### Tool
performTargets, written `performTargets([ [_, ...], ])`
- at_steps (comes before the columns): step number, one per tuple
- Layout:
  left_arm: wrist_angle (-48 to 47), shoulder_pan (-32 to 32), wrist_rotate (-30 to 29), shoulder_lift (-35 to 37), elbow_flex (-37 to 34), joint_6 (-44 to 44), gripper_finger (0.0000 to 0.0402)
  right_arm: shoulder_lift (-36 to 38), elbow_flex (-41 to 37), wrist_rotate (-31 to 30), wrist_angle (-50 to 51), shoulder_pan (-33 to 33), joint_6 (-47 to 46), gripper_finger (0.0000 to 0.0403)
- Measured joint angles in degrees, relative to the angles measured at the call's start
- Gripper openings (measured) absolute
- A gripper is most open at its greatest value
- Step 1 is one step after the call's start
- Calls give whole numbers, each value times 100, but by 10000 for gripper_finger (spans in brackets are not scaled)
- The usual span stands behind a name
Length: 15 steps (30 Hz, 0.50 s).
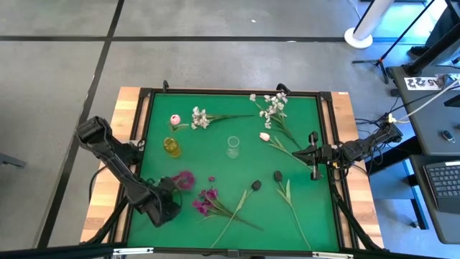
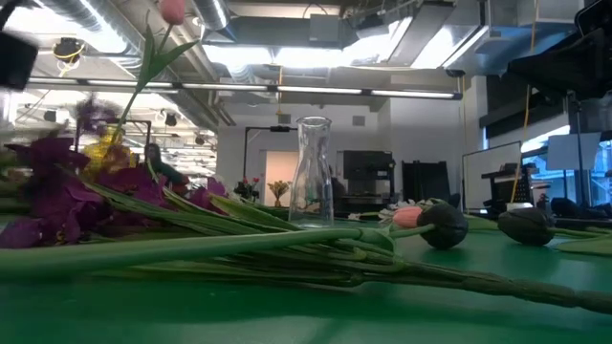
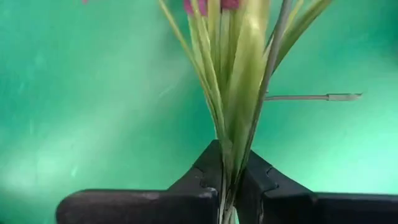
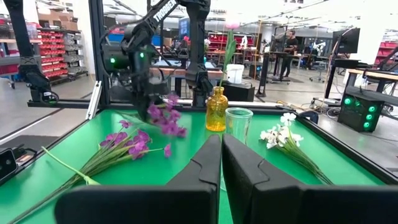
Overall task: Sort flowers into vase by color
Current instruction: Put the left purple flowers into the transparent vase
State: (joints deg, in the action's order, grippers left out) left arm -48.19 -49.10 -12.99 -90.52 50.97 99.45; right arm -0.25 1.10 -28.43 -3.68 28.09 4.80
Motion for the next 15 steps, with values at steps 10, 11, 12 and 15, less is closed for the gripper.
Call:
performTargets([
  [10,-1827,5,-1789,481,1391,-513,11,1,-1,-1,-2,-1,0,17],
  [11,-1803,-35,-2158,547,1519,-658,11,1,0,1,-2,-2,0,17],
  [12,-1765,-76,-2521,617,1651,-828,10,0,-2,-2,-2,-1,0,17],
  [15,-1604,-181,-3524,787,2003,-1340,10,0,-1,-1,-2,-2,0,17],
])
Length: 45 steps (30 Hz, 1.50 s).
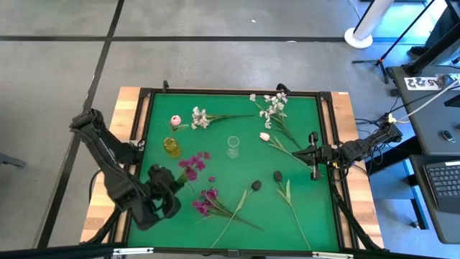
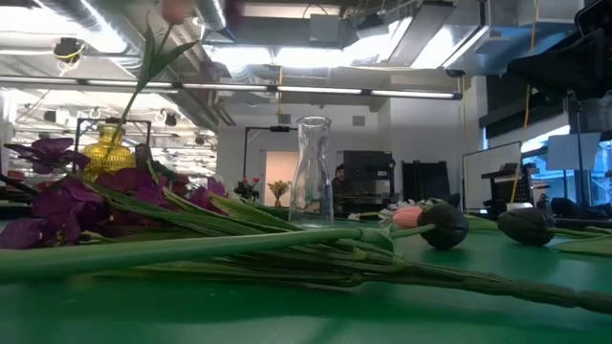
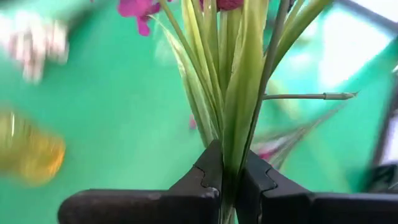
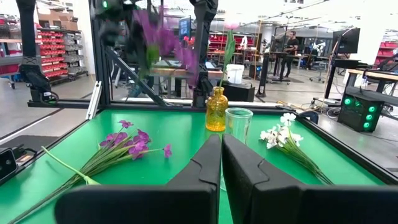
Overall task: Sort flowers into vase by color
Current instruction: Put the left purple flowers into the transparent vase
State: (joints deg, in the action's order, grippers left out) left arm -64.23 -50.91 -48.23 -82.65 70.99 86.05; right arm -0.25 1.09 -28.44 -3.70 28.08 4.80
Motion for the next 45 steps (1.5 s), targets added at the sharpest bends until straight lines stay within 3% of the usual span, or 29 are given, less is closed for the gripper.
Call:
performTargets([
  [8,1384,-114,-2943,80,322,-2599,10,0,0,0,0,1,0,17],
  [10,1682,25,-3339,80,322,-3096,11,0,-1,-1,0,0,0,17],
  [12,1850,224,-3371,80,322,-3421,11,2,1,-1,0,2,0,17],
  [14,2040,422,-3060,80,322,-3652,11,1,1,-1,0,2,0,17],
  [17,2766,704,-2055,47,317,-4313,11,2,1,1,0,0,0,17],
  [24,6341,1181,-23,-222,-110,-7337,10,0,1,1,0,2,0,17],
  [29,8162,1657,272,-250,-402,-8793,10,0,1,0,1,2,0,17],
  [34,9342,2305,760,-250,-672,-9690,12,0,1,-1,0,0,0,17],
  [45,9361,3833,1325,-250,-709,-9824,13,0,1,1,0,2,0,17],
])
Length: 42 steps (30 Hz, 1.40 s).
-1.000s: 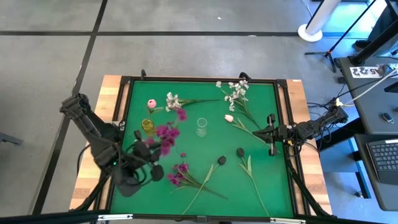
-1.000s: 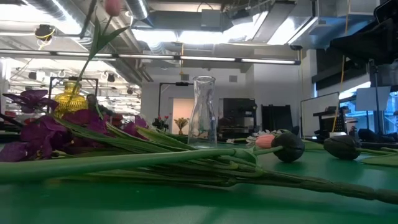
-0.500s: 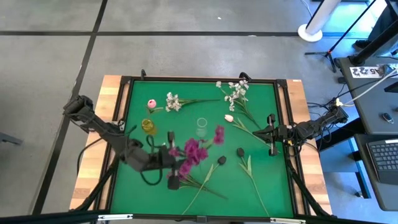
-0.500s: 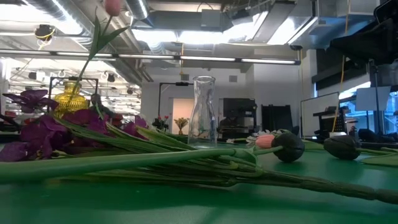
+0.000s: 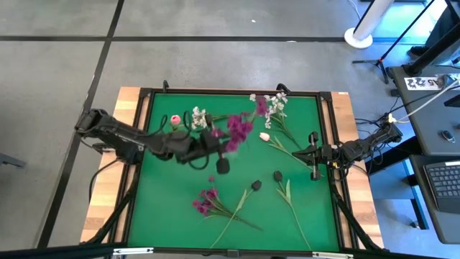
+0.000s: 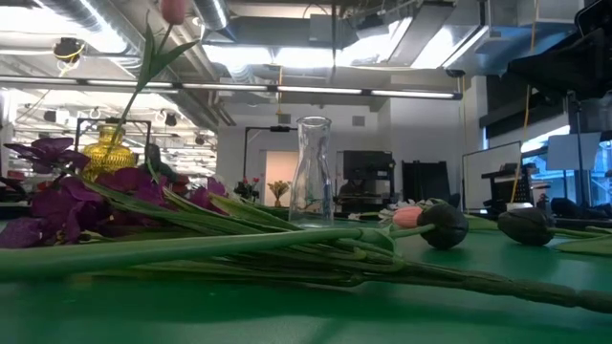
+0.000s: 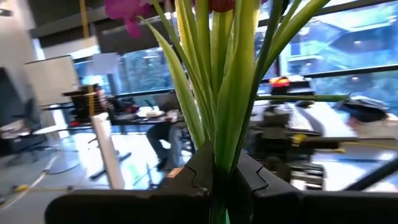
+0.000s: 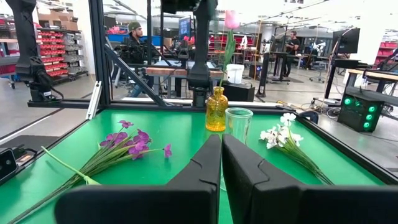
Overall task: Sort flowers into vase by color
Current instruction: Put the left purple flowers into the transparent vase
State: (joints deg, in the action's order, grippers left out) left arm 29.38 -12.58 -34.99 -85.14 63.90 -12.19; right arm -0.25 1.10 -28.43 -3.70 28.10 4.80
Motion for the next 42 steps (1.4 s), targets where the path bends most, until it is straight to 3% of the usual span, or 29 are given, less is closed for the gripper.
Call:
performTargets([
  [9,-892,714,193,0,-4,763,13,1,-1,-2,1,-2,0,17],
  [17,-1060,809,266,0,-9,1087,14,0,0,-1,0,-2,0,17],
  [21,-676,749,300,2,-415,1175,14,0,0,-2,0,-2,0,17],
  [29,1158,773,224,-2,-1589,1223,14,2,0,0,0,-2,0,17],
  [36,753,796,114,-2,-1727,1224,18,1,-1,-2,0,-1,0,17],
  [42,452,744,196,-2,-1729,1218,69,1,0,-1,0,0,0,17],
])
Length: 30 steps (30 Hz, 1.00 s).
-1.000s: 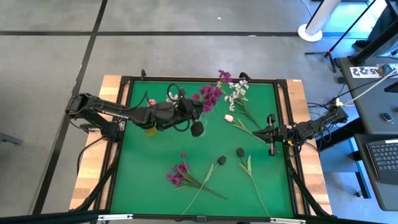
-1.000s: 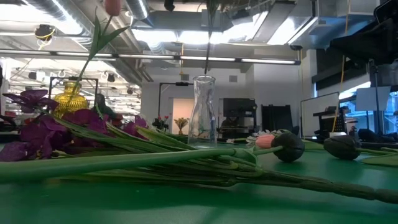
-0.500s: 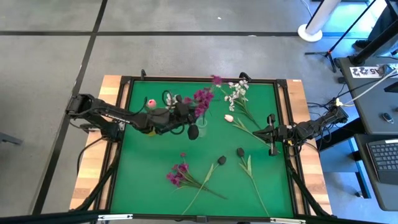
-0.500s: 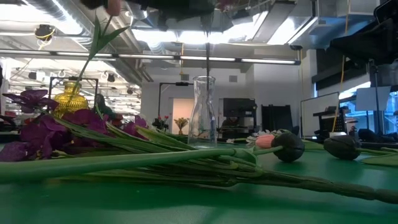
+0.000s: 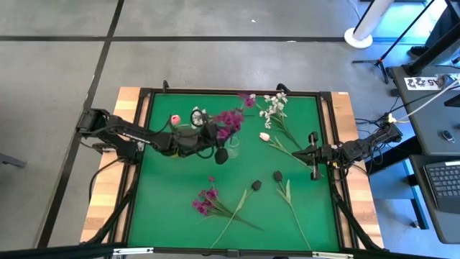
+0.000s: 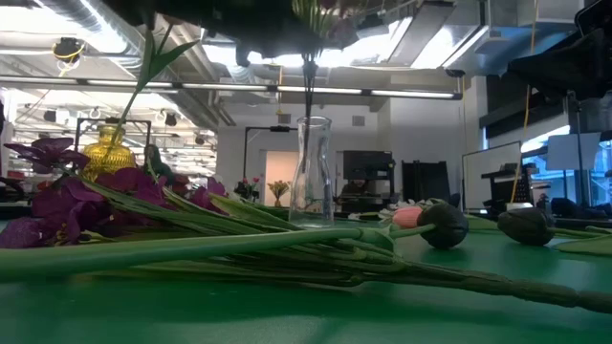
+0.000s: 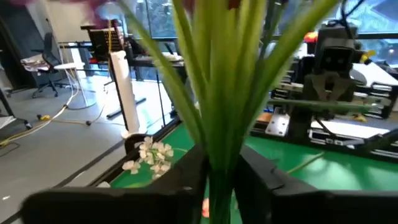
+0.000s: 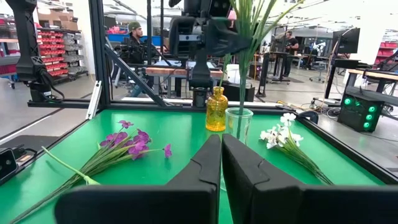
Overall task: Sort flowers into vase by color
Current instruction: Put the left purple flowers into the transparent vase
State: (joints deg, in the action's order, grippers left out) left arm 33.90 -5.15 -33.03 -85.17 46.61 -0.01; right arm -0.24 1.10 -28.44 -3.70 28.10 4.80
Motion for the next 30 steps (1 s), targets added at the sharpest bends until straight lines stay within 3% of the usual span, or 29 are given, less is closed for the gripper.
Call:
performTargets([
  [15,-92,-266,-241,72,75,104,240,1,-1,0,0,-1,0,17],
  [22,-1044,-470,-466,332,349,152,268,1,-1,0,0,0,0,17],
  [30,-1976,-252,-530,337,367,947,271,-1,0,-1,2,-2,0,17],
])
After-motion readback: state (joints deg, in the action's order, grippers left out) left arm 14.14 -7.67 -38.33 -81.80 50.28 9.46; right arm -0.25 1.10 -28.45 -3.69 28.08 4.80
